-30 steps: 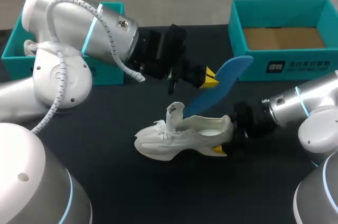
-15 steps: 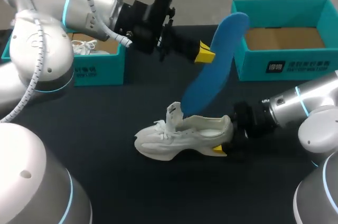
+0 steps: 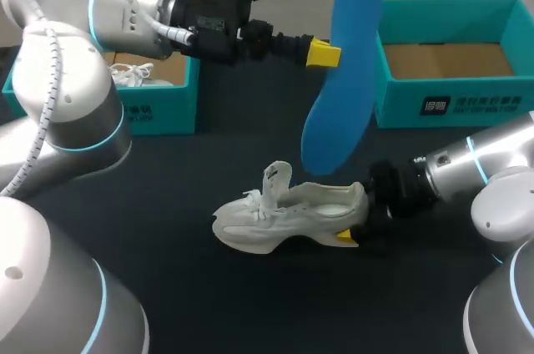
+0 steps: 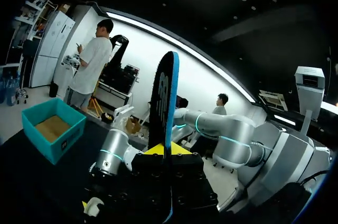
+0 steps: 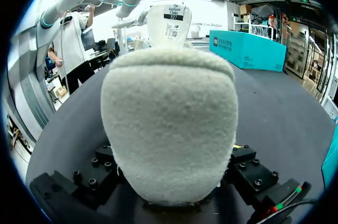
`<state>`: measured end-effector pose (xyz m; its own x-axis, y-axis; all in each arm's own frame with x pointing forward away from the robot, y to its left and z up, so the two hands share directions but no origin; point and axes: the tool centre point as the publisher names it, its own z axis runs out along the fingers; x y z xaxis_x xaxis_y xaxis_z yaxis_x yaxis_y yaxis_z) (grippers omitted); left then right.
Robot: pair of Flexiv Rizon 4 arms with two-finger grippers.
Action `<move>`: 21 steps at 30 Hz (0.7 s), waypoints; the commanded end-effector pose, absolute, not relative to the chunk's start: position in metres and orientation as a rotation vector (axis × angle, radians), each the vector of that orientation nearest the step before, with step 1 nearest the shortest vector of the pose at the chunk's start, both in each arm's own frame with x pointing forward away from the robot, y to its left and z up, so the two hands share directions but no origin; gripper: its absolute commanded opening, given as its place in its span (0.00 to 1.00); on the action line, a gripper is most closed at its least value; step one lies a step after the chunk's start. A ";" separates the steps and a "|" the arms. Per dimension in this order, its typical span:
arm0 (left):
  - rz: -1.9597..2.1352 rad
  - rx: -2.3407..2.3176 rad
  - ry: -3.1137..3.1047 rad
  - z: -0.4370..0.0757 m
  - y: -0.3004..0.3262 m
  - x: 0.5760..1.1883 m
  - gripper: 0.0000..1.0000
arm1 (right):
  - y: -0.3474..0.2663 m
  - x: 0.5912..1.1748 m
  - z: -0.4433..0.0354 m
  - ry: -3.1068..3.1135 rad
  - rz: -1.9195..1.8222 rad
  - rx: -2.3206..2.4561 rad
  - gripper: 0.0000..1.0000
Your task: Take the shoe out of the shoebox, open the shoe tongue, remove and reinsert the insole, then place the shoe into the shoebox
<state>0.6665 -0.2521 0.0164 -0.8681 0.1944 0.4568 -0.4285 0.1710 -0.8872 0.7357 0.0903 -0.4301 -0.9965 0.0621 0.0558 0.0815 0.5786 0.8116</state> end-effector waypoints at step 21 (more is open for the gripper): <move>1.878 0.140 -1.595 0.068 -0.207 0.623 0.00 | 0.090 0.736 -0.435 -2.774 -1.423 -0.128 0.01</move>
